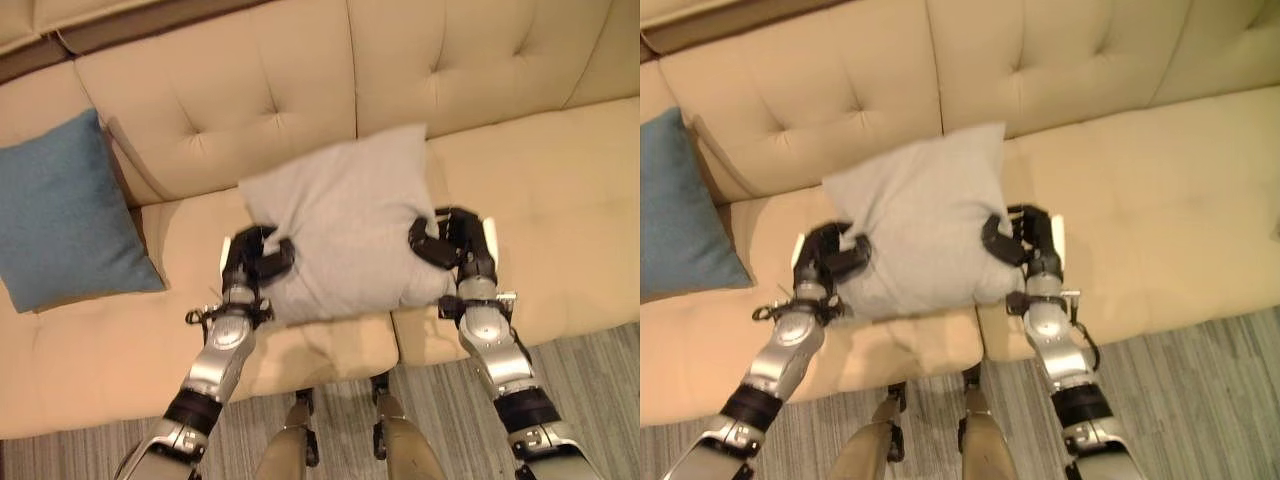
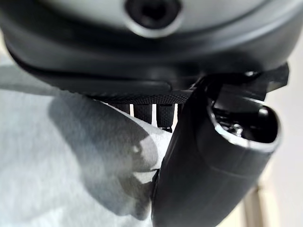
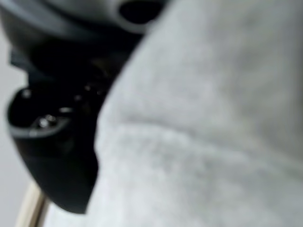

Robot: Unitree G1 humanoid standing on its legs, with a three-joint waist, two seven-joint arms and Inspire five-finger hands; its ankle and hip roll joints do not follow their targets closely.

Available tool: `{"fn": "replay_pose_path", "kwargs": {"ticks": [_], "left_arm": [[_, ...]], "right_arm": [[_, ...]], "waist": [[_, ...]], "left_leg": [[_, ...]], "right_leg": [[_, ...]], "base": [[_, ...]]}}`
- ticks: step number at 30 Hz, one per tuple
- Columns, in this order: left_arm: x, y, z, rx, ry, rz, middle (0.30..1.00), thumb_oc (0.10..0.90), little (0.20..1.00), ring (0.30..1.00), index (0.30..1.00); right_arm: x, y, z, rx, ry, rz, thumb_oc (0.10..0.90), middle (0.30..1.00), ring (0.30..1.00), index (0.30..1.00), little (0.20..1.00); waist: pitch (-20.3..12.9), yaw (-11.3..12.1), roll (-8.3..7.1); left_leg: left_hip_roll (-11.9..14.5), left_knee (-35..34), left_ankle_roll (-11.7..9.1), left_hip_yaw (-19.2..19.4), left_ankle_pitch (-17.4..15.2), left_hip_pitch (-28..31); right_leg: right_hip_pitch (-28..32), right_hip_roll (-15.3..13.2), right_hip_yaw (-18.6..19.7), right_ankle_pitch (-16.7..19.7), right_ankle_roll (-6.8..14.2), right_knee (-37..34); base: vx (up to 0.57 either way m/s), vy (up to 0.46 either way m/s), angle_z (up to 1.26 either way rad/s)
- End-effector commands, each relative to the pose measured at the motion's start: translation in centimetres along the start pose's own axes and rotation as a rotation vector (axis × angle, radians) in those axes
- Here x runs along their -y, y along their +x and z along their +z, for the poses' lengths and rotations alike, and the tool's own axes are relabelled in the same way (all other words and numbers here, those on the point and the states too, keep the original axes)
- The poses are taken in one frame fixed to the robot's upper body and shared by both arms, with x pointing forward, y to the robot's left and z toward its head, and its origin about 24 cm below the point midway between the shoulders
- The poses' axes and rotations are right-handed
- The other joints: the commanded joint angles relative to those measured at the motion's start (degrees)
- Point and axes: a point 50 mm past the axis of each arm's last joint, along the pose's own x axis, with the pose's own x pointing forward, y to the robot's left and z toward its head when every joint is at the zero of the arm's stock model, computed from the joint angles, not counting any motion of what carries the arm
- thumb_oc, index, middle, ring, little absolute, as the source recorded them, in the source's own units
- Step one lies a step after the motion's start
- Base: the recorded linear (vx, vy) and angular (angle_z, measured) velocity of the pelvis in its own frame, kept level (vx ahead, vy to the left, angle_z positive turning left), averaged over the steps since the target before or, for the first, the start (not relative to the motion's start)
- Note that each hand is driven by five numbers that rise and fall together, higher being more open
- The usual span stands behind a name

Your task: Pick up all the scattered cushions and arrange them neatly on the sofa.

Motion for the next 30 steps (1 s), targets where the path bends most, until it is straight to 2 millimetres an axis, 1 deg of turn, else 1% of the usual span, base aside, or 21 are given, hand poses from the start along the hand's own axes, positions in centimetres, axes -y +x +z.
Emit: {"fn": "replay_pose_path", "kwargs": {"ticks": [1, 3, 6, 9, 10, 11, 12, 13, 14, 15, 18, 21, 22, 23, 27, 29, 30], "left_arm": [[5.0, -0.3, 12.4, 0.647, -0.161, -0.177, 0.3, 0.4, 0.3, 0.3, 0.3], [5.4, -0.6, 14.7, 0.757, -0.165, -0.156, 0.3, 0.4, 0.3, 0.3, 0.3], [5.7, -1.0, 16.7, 0.884, -0.124, -0.093, 0.3, 0.4, 0.3, 0.3, 0.3], [6.2, -0.5, 16.7, 0.887, -0.09, -0.043, 0.3, 0.4, 0.3, 0.3, 0.3], [6.9, 0.6, 16.3, 0.847, -0.042, -0.039, 0.3, 0.4, 0.3, 0.3, 0.3], [7.0, 0.7, 16.4, 0.851, -0.043, -0.038, 0.3, 0.4, 0.3, 0.3, 0.3], [7.4, 1.3, 16.1, 0.824, -0.022, -0.037, 0.3, 0.4, 0.3, 0.3, 0.3], [8.2, 2.6, 15.6, 0.755, -0.006, -0.037, 0.368, 0.445, 0.368, 0.368, 0.368], [8.2, 2.7, 15.8, 0.759, -0.008, -0.036, 0.368, 0.445, 0.368, 0.368, 0.368], [8.4, 3.4, 15.8, 0.739, 0.011, -0.033, 0.9, 0.8, 0.9, 0.9, 0.9], [9.2, 5.5, 16.4, 0.668, 0.048, -0.036, 0.9, 0.8, 0.9, 0.9, 0.9], [9.0, 5.8, 16.7, 0.658, 0.036, -0.042, 0.9, 0.8, 0.9, 0.9, 0.9], [8.5, 5.8, 16.3, 0.647, 0.042, -0.055, 0.9, 0.8, 0.9, 0.9, 0.9], [8.5, 5.8, 16.3, 0.647, 0.042, -0.055, 0.9, 0.8, 0.9, 0.9, 0.9], [7.3, 5.7, 14.3, 0.587, 0.066, -0.066, 0.9, 0.8, 0.9, 0.9, 0.9], [6.4, 5.5, 12.9, 0.545, 0.088, -0.062, 0.9, 0.8, 0.9, 0.9, 0.9], [5.4, 5.2, 11.6, 0.511, 0.106, -0.057, 0.9, 0.8, 0.9, 0.9, 0.9]], "right_arm": [[-0.4, 0.8, 10.8, 0.561, 0.126, -0.095, 0.4, 0.3, 0.3, 0.3, 0.3], [0.1, 1.0, 12.8, 0.671, 0.086, -0.16, 0.4, 0.3, 0.3, 0.3, 0.3], [0.8, 1.2, 15.0, 0.813, -0.019, -0.273, 0.4, 0.3, 0.3, 0.3, 0.3], [1.2, 2.1, 15.8, 0.845, -0.109, -0.352, 0.4, 0.3, 0.3, 0.3, 0.3], [1.1, 3.5, 16.0, 0.823, -0.154, -0.371, 0.4, 0.3, 0.3, 0.3, 0.3], [1.1, 3.6, 16.2, 0.825, -0.153, -0.372, 0.4, 0.3, 0.3, 0.3, 0.3], [1.0, 4.3, 16.1, 0.801, -0.168, -0.375, 0.4, 0.3, 0.3, 0.3, 0.3], [0.5, 6.0, 15.8, 0.721, -0.189, -0.368, 0.544, 0.516, 0.516, 0.516, 0.516], [0.5, 6.0, 15.9, 0.725, -0.188, -0.369, 0.544, 0.516, 0.516, 0.516, 0.516], [0.3, 6.8, 16.1, 0.699, -0.197, -0.358, 0.8, 0.9, 0.9, 0.9, 0.9], [-0.3, 9.1, 16.6, 0.577, -0.174, -0.33, 0.8, 0.9, 0.9, 0.9, 0.9], [-0.2, 9.8, 16.7, 0.535, -0.172, -0.318, 0.8, 0.9, 0.9, 0.9, 0.9], [0.1, 10.1, 16.1, 0.501, -0.186, -0.303, 0.8, 0.9, 0.9, 0.9, 0.9], [0.1, 10.1, 16.1, 0.5, -0.186, -0.302, 0.8, 0.9, 0.9, 0.9, 0.9], [0.7, 10.1, 14.6, 0.443, -0.192, -0.263, 0.8, 0.9, 0.9, 0.9, 0.9], [1.1, 10.1, 13.6, 0.41, -0.203, -0.245, 0.8, 0.9, 0.9, 0.9, 0.9], [1.6, 10.0, 12.5, 0.378, -0.205, -0.237, 0.8, 0.9, 0.9, 0.9, 0.9]], "waist": [[-7.0, -0.3, -4.59], [-7.3, -0.3, -4.58], [-7.6, -0.2, -4.62], [-7.8, 0.1, -4.77], [-7.8, 0.4, -4.88], [-7.7, 0.4, -4.83], [-7.6, 0.5, -4.89], [-7.2, 0.6, -5.13], [-7.1, 0.6, -5.1], [-6.8, 0.6, -5.21], [-5.5, 0.9, -5.47], [-4.8, 1.1, -5.41], [-4.5, 1.2, -5.39], [-4.5, 1.2, -5.37], [-4.5, 1.1, -5.58], [-4.5, 1.1, -5.72], [-4.4, 1.1, -5.79]], "left_leg": [[-1.7, 0.1, -1.5, -0.3, -5.3, 1.6], [-1.9, 0.1, -1.5, -0.4, -4.9, 0.5], [-2.0, 0.1, -1.6, -0.6, -4.6, -0.9], [-2.0, 0.1, -1.9, -0.6, -4.2, -2.2], [-2.0, 0.1, -2.0, -0.8, -3.7, -3.3], [-2.0, 0.1, -2.0, -0.8, -3.7, -3.5], [-1.9, 0.1, -2.1, -0.9, -3.5, -3.9], [-1.8, 0.1, -2.3, -1.1, -3.5, -4.5], [-1.9, 0.1, -2.3, -1.1, -3.1, -4.8], [-1.9, 0.1, -2.4, -1.2, -2.9, -5.2], [-1.7, 0.1, -2.8, -1.7, -2.0, -6.8], [-1.8, 0.1, -3.0, -2.1, -1.6, -7.2], [-1.8, 0.1, -3.1, -2.2, -1.7, -7.1], [-1.8, 0.1, -3.1, -2.2, -1.7, -7.1], [-1.9, 0.1, -3.3, -2.5, -1.9, -6.3], [-2.0, 0.1, -3.4, -2.4, -2.0, -5.9], [-2.0, 0.1, -3.4, -2.3, -2.2, -5.4]], "right_leg": [[0.8, -1.4, 2.1, -8.4, 4.1, 2.6], [-0.7, -1.5, 2.3, -8.0, 4.1, 3.0], [-2.6, -1.5, 2.4, -7.9, 4.1, 3.6], [-4.3, -1.5, 2.3, -7.7, 4.1, 4.0], [-5.6, -1.4, 2.2, -7.6, 4.0, 4.4], [-5.8, -1.4, 2.2, -7.6, 4.0, 4.5], [-6.3, -1.4, 2.1, -7.5, 4.0, 4.6], [-7.1, -1.3, 2.0, -7.7, 4.1, 4.9], [-7.3, -1.4, 2.0, -7.3, 4.1, 4.9], [-7.6, -1.3, 1.9, -7.2, 4.1, 4.9], [-9.1, -1.1, 1.7, -6.8, 4.2, 5.2], [-9.3, -1.1, 1.4, -6.7, 4.2, 5.1], [-9.1, -1.0, 1.2, -6.9, 4.2, 5.2], [-9.0, -1.0, 1.2, -6.9, 4.2, 5.2], [-8.1, -0.8, 0.9, -7.1, 3.9, 5.0], [-7.6, -0.8, 0.9, -7.1, 3.8, 5.0], [-7.0, -0.8, 0.8, -7.1, 3.8, 4.8]], "base": [[0.0, 0.0, 0.0], [-0.02, 0.011, -0.06], [-0.02, 0.005, -0.05], [-0.02, -0.015, -0.02], [-0.03, -0.03, 0.0], [-0.04, -0.035, 0.02], [-0.02, -0.041, 0.06], [-0.04, -0.04, 0.08], [-0.05, -0.036, 0.09], [-0.06, -0.022, 0.1], [-0.05, -0.045, 0.1], [-0.02, -0.026, 0.06], [0.0, 0.0, 0.0], [0.02, -0.014, -0.05], [0.02, -0.014, -0.02], [0.01, -0.024, 0.12], [0.01, -0.027, 0.19]]}}
